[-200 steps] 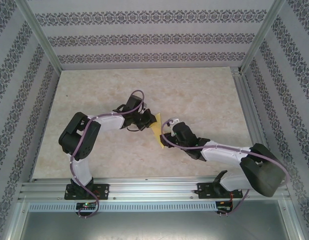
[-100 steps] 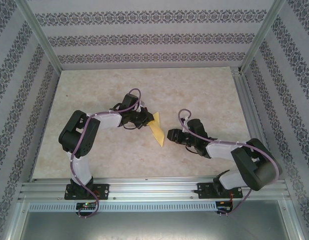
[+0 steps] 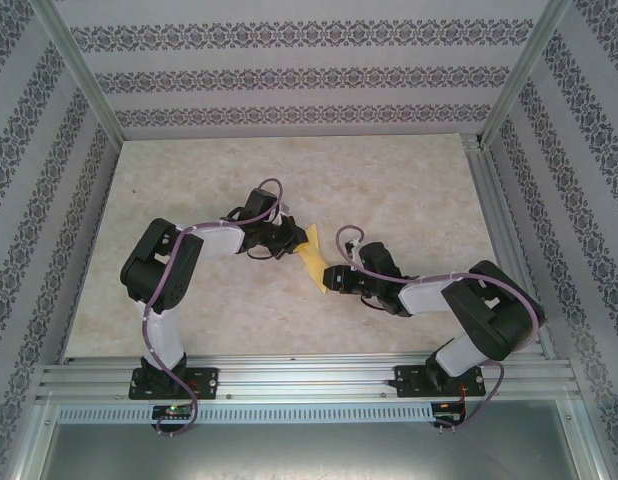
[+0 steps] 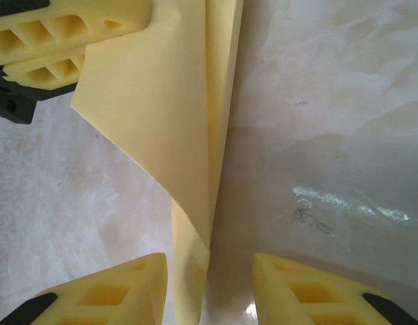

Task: Fold a paper plane with a square sheet of paper (pick it up from the middle)
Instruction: Fold the wing for the fifth time at the center of the table.

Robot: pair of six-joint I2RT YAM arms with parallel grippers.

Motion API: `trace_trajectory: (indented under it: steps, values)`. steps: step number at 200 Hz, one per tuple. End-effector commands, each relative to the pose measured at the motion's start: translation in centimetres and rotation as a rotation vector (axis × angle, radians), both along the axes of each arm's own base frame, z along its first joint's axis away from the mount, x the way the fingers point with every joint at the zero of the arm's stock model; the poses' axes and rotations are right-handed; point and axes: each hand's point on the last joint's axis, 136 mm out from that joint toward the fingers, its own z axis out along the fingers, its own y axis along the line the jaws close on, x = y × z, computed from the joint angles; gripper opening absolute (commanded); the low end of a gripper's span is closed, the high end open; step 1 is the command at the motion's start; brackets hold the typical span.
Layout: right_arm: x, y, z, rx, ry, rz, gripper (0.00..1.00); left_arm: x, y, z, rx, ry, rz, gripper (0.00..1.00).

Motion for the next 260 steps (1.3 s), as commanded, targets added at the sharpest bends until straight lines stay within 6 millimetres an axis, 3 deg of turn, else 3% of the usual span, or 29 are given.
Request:
trace_trajectory:
  steps: [1, 41, 53, 94, 109, 129, 140, 157, 167, 222, 260]
  values:
    - [1.5, 0.8, 1.2, -0.013, -0.094, 0.013, 0.37, 1.0, -0.3, 0.7, -0.026, -0.037, -0.017, 0.08]
    - [1.6, 1.6, 0.9, 0.006, -0.094, 0.04, 0.28, 1.1, -0.3, 0.7, -0.032, -0.034, -0.013, 0.09]
    - [1.7, 1.7, 0.7, 0.008, -0.093, 0.038, 0.2, 1.1, -0.3, 0.7, -0.032, -0.032, -0.012, 0.09]
    - [1.4, 1.6, 0.3, -0.017, -0.102, 0.044, 0.06, 1.2, -0.3, 0.7, -0.036, -0.027, -0.01, 0.1]
    - [1.2, 1.6, 0.1, -0.039, -0.107, 0.053, 0.04, 1.2, -0.5, 1.1, -0.047, -0.03, -0.011, 0.15]
    - [1.0, 1.7, -0.2, -0.098, -0.126, 0.068, 0.01, 1.2, -0.4, 2.3, -0.057, -0.04, -0.004, 0.3]
    - [0.8, 1.8, -0.2, -0.128, -0.142, 0.082, 0.01, 1.1, -0.5, 2.9, -0.067, -0.044, -0.004, 0.44]
    - [0.7, 1.9, -0.3, -0.185, -0.17, 0.095, 0.0, 0.8, -0.3, 3.7, -0.061, -0.043, 0.003, 0.5]
    - [0.6, 2.0, -0.2, -0.214, -0.192, 0.106, 0.0, 0.6, -0.1, 3.9, -0.056, -0.038, 0.018, 0.59]
    - [0.7, 1.9, 0.9, -0.32, -0.299, 0.114, 0.0, -1.0, 0.0, 5.3, -0.049, -0.024, 0.068, 0.7]
    - [0.5, 2.1, 1.2, -0.365, -0.354, 0.125, 0.0, -2.1, 0.4, 3.8, -0.028, 0.05, 0.118, 0.71]
